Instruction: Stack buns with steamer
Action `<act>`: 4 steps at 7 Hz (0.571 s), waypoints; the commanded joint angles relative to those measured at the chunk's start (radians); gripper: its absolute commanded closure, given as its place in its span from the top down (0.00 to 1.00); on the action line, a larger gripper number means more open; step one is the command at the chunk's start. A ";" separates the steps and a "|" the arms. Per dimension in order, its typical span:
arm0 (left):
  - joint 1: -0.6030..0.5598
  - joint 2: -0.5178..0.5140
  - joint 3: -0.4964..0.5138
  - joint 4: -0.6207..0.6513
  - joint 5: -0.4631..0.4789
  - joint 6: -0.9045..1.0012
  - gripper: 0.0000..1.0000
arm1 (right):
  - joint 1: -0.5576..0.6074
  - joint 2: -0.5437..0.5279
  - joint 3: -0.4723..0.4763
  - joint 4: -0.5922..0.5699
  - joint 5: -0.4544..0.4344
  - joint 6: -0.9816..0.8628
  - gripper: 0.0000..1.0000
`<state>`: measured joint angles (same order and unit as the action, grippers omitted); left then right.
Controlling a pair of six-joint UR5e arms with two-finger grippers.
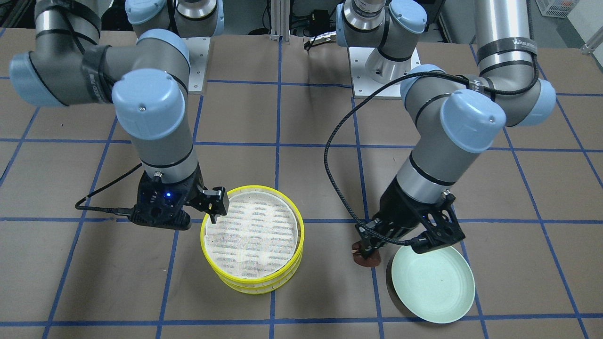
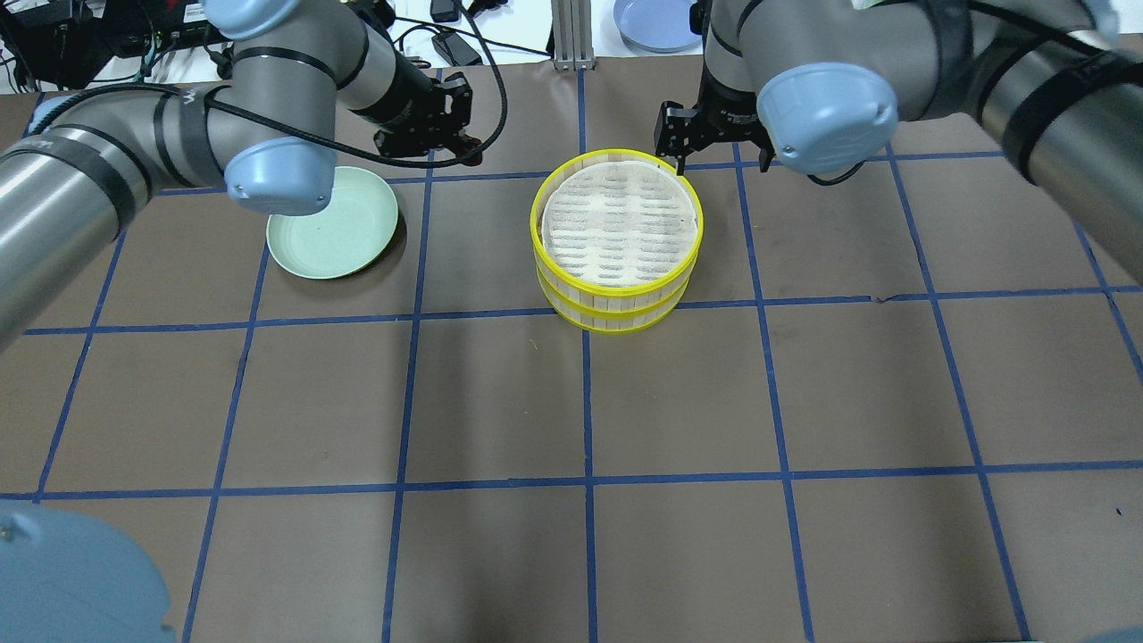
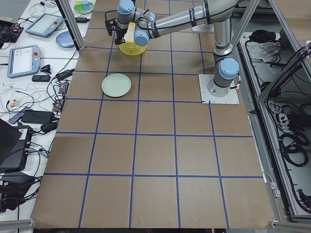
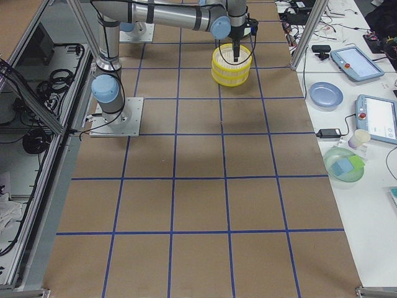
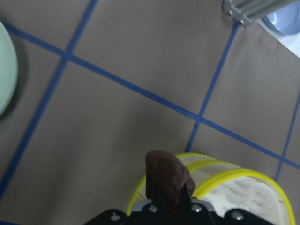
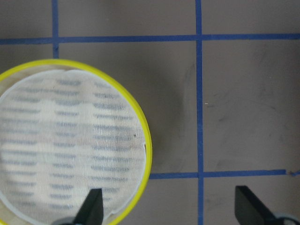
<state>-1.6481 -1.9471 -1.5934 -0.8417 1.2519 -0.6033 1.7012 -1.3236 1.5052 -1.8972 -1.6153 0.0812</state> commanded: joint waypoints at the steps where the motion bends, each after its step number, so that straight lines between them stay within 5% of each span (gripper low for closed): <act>1: -0.097 -0.024 -0.007 0.024 -0.066 -0.212 0.00 | -0.087 -0.133 -0.003 0.131 0.059 -0.321 1.00; 2: -0.111 -0.029 -0.010 0.026 -0.068 -0.255 0.00 | -0.103 -0.181 -0.003 0.154 0.060 -0.425 1.00; 3: -0.116 -0.042 -0.011 0.026 -0.092 -0.250 0.88 | -0.103 -0.190 0.007 0.153 0.058 -0.431 1.00; 4: -0.116 -0.046 -0.010 0.027 -0.095 -0.225 1.00 | -0.101 -0.184 0.018 0.155 0.063 -0.428 1.00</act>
<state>-1.7596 -1.9851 -1.6032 -0.8161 1.1674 -0.8406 1.6027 -1.5019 1.5116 -1.7491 -1.5569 -0.3296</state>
